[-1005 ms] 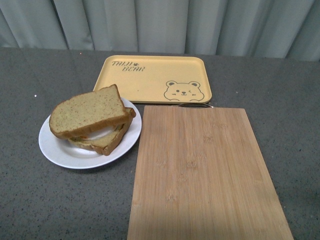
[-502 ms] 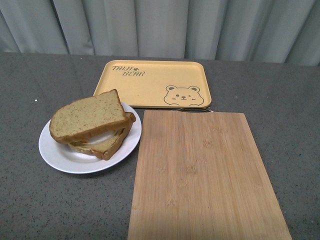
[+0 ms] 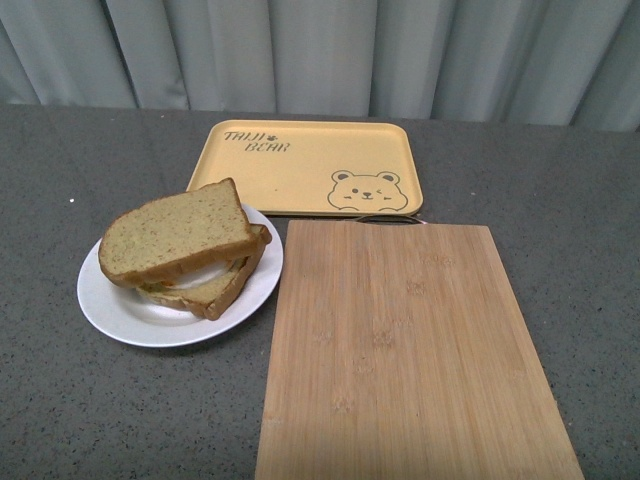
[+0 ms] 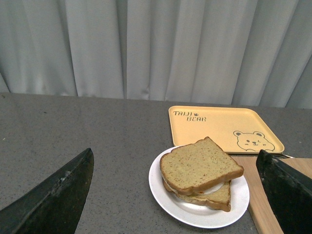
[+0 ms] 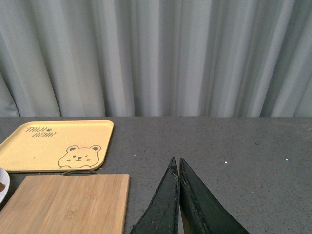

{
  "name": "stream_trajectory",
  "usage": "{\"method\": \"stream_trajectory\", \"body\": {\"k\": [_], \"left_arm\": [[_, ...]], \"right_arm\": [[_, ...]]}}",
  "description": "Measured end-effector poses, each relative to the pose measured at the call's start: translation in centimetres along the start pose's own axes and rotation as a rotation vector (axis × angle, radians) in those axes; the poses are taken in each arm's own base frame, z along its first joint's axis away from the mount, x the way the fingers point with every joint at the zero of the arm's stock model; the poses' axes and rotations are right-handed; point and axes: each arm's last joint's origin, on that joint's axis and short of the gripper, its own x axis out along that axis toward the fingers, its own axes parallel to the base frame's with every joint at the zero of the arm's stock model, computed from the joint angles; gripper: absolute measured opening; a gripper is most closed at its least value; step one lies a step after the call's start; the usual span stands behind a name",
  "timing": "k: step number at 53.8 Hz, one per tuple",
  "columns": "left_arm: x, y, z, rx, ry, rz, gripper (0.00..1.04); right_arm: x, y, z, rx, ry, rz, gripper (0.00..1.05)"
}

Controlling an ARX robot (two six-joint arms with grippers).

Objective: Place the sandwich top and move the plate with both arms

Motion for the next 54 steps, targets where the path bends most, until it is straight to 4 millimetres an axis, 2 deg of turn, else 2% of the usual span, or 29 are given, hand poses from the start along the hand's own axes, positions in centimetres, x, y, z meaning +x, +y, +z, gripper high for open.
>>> {"method": "stream_trajectory", "body": {"k": [37,47,49,54], "left_arm": [[0.0,0.0,0.0,0.000,0.000,0.000,0.98],[0.0,0.0,0.0,0.000,0.000,0.000,0.98],[0.0,0.0,0.0,0.000,0.000,0.000,0.98],[0.0,0.0,0.0,0.000,0.000,0.000,0.98]], "right_arm": [[-1.5,0.0,0.0,0.000,-0.003,0.002,0.01],[-2.6,0.0,-0.2,0.000,-0.001,0.003,0.01],[-2.6,0.0,-0.2,-0.002,0.000,0.003,0.03],[-2.6,0.0,-0.2,-0.002,0.002,0.003,0.20]]}}
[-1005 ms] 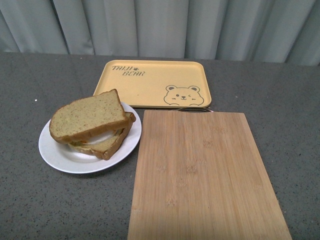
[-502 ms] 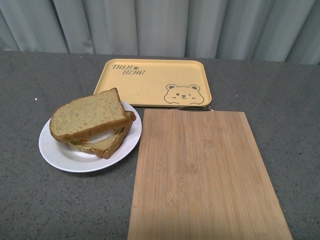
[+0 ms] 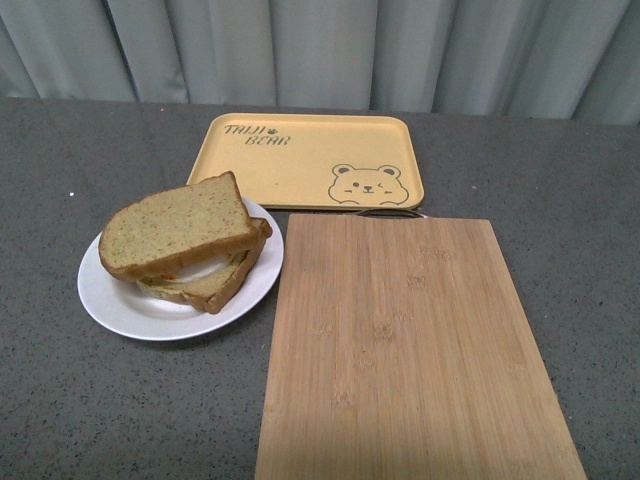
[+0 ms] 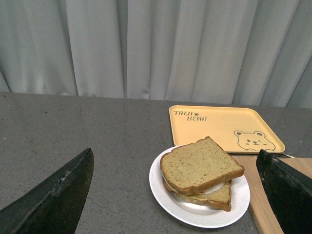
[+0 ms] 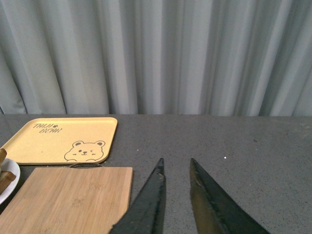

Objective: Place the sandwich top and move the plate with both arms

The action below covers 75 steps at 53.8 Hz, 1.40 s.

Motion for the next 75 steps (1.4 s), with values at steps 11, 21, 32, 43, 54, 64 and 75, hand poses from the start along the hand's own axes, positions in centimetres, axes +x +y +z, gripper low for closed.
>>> {"method": "stream_trajectory", "body": {"k": [11,21,32,43,54,64,75], "left_arm": [[0.0,0.0,0.0,0.000,0.000,0.000,0.98],[0.0,0.0,0.0,0.000,0.000,0.000,0.98],[0.7,0.2,-0.8,-0.120,0.166,-0.170,0.98],[4.1,-0.3,-0.4,-0.462,0.398,-0.211,0.98],[8.6,-2.1,-3.1,-0.931,0.603,-0.182,0.98],[13.7,-3.6,-7.1,-1.190,0.730,-0.070,0.98],[15.3,-3.7,-10.1,-1.227,0.816,0.034,0.98]], "right_arm": [[0.0,0.0,0.0,0.000,0.000,0.000,0.65],[0.0,0.0,0.0,0.000,0.000,0.000,0.95],[0.0,0.0,0.0,0.000,0.000,0.000,0.95],[0.0,0.0,0.0,0.000,0.000,0.000,0.95],[0.0,0.0,0.0,0.000,0.000,0.000,0.95],[0.0,0.0,0.0,0.000,0.000,0.000,0.95],[0.0,0.0,0.0,0.000,0.000,0.000,0.95]]}}
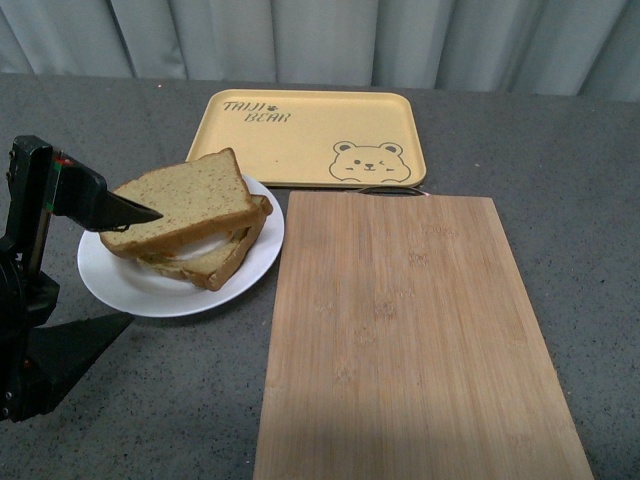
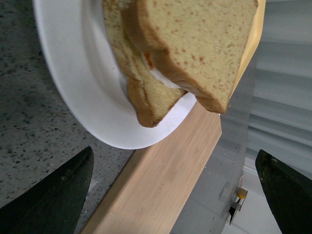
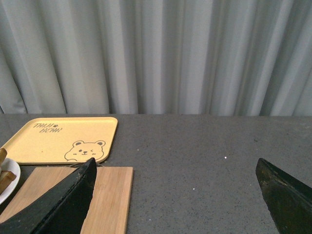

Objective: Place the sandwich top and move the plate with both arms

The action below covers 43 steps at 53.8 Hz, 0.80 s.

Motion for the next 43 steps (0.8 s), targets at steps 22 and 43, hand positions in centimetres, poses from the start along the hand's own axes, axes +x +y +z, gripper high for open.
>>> {"method": "stream_trajectory", "body": {"k": [22,43], "left_arm": [[1.0,2.4,1.4,-0.036,-0.041,0.133,0.98],[2.8,2.6,2.3,-0.024,-0.039,0.190,0.86]], "right_arm": [[0.0,0.0,0.0,0.000,0.000,0.000,0.95],[0.0,0.0,0.0,0.000,0.000,0.000,0.95]]}}
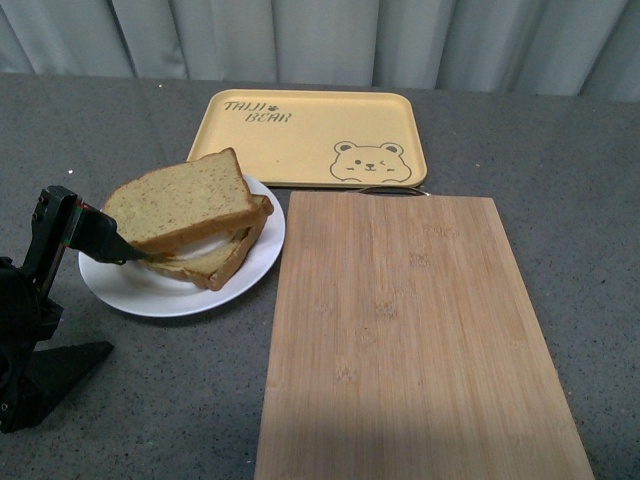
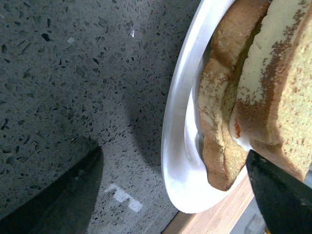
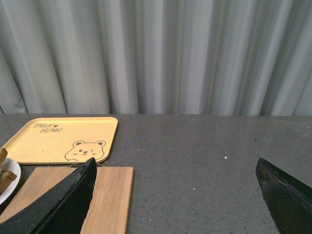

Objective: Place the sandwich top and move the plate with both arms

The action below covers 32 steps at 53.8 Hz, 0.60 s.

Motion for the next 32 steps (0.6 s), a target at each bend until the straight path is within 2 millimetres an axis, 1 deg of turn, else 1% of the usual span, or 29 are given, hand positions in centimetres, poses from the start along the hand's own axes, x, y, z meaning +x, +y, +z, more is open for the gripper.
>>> {"method": "stream_trajectory", "body": {"k": [6,13,16,17,20,21,23,27,29,32], "left_arm": [[0.20,-0.04,0.08,-0.001,0.002,0.000,0.70],[0.57,-0.04,0.17,-0.006,0.008,0.002,0.47],[0.72,-0.05,0.22,-0.009,0.009,0.002,0.40],[0.82,-0.04,0.25,-0.011,0.009,0.004,0.34],[0.97,-0.08,0.33,-0.011,0.003,0.010,0.24],[0.98,-0.08,0.34,-0.012,0.003,0.010,0.22],[1.02,-0.07,0.35,-0.012,0.001,0.013,0.15],[0.99,-0.12,0.37,-0.022,0.008,0.007,0.06],[0.93,-0.23,0.43,-0.024,0.010,-0.002,0.04],[0.81,-0.48,0.51,-0.022,0.011,-0.016,0.04]], "right_arm": [[0.00,0.00,0.00,0.000,0.000,0.000,0.95],[0.00,0.00,0.00,0.000,0.000,0.000,0.95],[0.00,0.00,0.00,0.000,0.000,0.000,0.95],[0.00,0.00,0.00,0.000,0.000,0.000,0.95],[0.00,0.00,0.00,0.000,0.000,0.000,0.95],[0.00,0.00,0.00,0.000,0.000,0.000,0.95],[0.00,0.00,0.00,0.000,0.000,0.000,0.95],[0.00,0.00,0.00,0.000,0.000,0.000,0.95],[0.00,0.00,0.00,0.000,0.000,0.000,0.95],[0.00,0.00,0.00,0.000,0.000,0.000,0.95]]}}
